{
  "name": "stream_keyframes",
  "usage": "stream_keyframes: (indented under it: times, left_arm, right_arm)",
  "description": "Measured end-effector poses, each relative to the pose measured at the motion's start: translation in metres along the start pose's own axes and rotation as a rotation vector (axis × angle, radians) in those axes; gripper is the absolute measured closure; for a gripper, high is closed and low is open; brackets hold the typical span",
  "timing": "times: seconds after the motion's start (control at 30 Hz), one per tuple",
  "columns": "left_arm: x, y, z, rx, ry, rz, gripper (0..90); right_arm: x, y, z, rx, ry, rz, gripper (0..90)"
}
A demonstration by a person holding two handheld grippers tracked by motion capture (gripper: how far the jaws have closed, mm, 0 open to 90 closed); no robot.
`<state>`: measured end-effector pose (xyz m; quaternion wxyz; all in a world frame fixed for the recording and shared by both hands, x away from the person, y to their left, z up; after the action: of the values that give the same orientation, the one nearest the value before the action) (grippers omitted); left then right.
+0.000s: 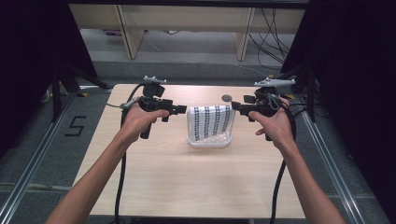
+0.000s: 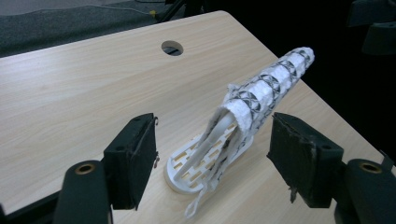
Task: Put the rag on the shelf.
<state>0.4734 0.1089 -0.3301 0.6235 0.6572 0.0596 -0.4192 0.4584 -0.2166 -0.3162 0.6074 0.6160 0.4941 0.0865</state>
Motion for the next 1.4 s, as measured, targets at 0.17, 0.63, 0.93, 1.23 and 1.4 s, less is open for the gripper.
stream_keyframes:
  times: [0.17, 0.63, 0.93, 1.23, 1.4]
  left_arm:
    - [-0.005, -0.007, 0.003, -0.008, -0.014, 0.019, 31.1]
    - [-0.024, -0.047, 0.010, 0.079, 0.002, 0.024, 29.2]
    - [-0.031, -0.073, 0.010, 0.082, 0.015, 0.056, 29.1]
    - [-0.036, -0.089, 0.014, 0.094, 0.016, 0.060, 29.1]
    - [-0.038, -0.098, 0.016, 0.112, 0.008, 0.062, 29.2]
  right_arm:
    - [-0.005, -0.007, -0.001, -0.009, 0.000, 0.002, 40.9]
    - [-0.017, -0.040, -0.009, -0.021, 0.027, 0.013, 40.1]
    - [-0.017, -0.058, -0.013, -0.022, 0.045, 0.019, 39.2]
    - [-0.017, -0.069, -0.020, -0.058, 0.044, 0.017, 38.6]
    - [-0.017, -0.077, -0.025, -0.059, 0.035, 0.011, 38.7]
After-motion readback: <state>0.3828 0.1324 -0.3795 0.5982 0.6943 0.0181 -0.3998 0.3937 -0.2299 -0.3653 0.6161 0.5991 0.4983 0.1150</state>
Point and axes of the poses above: each handheld gripper's, and its own axes: x roughly forward along the jaws, y roughly out of its top, z roughly to its right, the point moved 1 cm from there along x, roughly forward along the jaws, and after that the axes turned 14 degrees about y, right-handed, at the moved point
